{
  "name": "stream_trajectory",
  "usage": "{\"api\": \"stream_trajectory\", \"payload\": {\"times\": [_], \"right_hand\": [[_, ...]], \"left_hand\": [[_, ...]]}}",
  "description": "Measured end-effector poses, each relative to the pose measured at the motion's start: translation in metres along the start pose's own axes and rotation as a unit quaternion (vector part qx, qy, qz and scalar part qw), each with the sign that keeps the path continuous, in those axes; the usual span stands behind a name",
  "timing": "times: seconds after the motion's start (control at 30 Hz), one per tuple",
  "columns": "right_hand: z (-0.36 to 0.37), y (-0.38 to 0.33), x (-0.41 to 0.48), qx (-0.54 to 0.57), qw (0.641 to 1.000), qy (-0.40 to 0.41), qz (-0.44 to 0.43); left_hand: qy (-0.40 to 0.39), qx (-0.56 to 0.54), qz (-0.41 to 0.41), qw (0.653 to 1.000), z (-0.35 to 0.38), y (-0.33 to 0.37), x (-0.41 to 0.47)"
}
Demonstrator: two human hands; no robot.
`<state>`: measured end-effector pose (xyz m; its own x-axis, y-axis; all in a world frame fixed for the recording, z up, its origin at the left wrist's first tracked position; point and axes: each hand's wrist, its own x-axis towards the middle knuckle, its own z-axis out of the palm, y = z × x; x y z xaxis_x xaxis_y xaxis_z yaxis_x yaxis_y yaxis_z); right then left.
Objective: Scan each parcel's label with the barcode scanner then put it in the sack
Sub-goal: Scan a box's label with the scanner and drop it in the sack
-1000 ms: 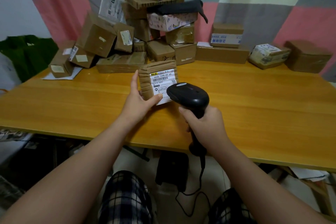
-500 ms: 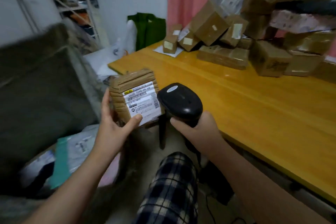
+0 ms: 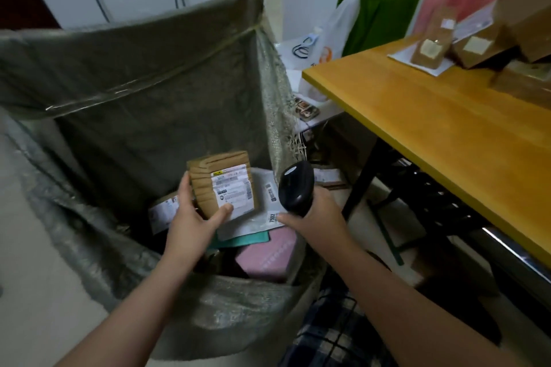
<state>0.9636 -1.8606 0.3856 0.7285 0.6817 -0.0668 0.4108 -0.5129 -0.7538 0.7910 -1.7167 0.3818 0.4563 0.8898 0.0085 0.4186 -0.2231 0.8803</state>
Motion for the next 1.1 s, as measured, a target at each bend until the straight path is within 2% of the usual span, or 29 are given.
{"api": "stream_trajectory", "payload": {"times": [0.1,0.17,0.2,0.27,0.33,0.4,0.47,0.53,0.63,0.7,0.77,0.83,0.9,0.93,0.97,1.03,1.07,1.1], "right_hand": [[0.019,0.006,-0.002,-0.093,0.995,-0.015,0.035],[0.021,0.011,-0.003,-0.133,0.988,-0.026,0.073],[0.020,0.011,-0.003,-0.139,0.986,-0.032,0.081],[0.011,0.008,-0.004,-0.119,0.989,-0.038,0.078],[0.001,0.000,-0.012,-0.061,0.996,-0.031,0.058],[-0.012,-0.018,-0.021,0.040,0.999,0.011,0.028],[-0.023,-0.042,-0.024,0.181,0.982,0.047,0.013],[-0.028,-0.058,-0.022,0.269,0.962,0.042,0.026],[-0.033,-0.058,-0.027,0.269,0.961,0.005,0.068],[-0.036,-0.050,-0.033,0.269,0.960,0.004,0.083],[-0.040,-0.046,-0.037,0.277,0.956,0.022,0.092],[-0.039,-0.044,-0.038,0.285,0.954,0.029,0.087],[-0.037,-0.047,-0.039,0.296,0.951,0.034,0.082],[-0.035,-0.049,-0.038,0.299,0.950,0.038,0.082],[-0.033,-0.052,-0.036,0.300,0.949,0.044,0.083],[-0.034,-0.058,-0.026,0.301,0.948,0.061,0.081],[-0.038,-0.060,-0.021,0.299,0.949,0.071,0.073],[-0.042,-0.061,-0.016,0.296,0.950,0.079,0.066]], "left_hand": [[-0.068,0.037,-0.015,0.997,0.009,-0.013,0.005],[-0.096,0.142,-0.008,0.985,0.017,-0.016,0.006],[-0.118,0.219,0.001,0.969,0.018,-0.016,0.006],[-0.167,0.371,0.013,0.914,0.015,-0.015,0.004],[-0.193,0.444,-0.011,0.875,-0.001,-0.013,-0.001],[-0.176,0.459,-0.041,0.870,-0.022,-0.007,-0.005],[-0.141,0.464,-0.051,0.873,-0.041,0.003,-0.008],[-0.116,0.467,-0.051,0.875,-0.053,0.016,-0.010],[-0.134,0.465,-0.024,0.875,-0.058,0.036,-0.015],[-0.193,0.455,-0.016,0.869,-0.054,0.043,-0.022],[-0.248,0.478,-0.025,0.842,-0.047,0.044,-0.029],[-0.247,0.523,-0.014,0.815,-0.043,0.050,-0.032],[-0.232,0.501,0.037,0.833,-0.036,0.060,-0.037],[-0.258,0.460,0.073,0.847,-0.030,0.067,-0.043],[-0.300,0.424,0.106,0.848,-0.022,0.075,-0.052],[-0.350,0.415,0.167,0.823,-0.007,0.087,-0.070],[-0.334,0.419,0.181,0.825,-0.002,0.094,-0.070],[-0.292,0.415,0.185,0.842,-0.001,0.100,-0.061]]}}
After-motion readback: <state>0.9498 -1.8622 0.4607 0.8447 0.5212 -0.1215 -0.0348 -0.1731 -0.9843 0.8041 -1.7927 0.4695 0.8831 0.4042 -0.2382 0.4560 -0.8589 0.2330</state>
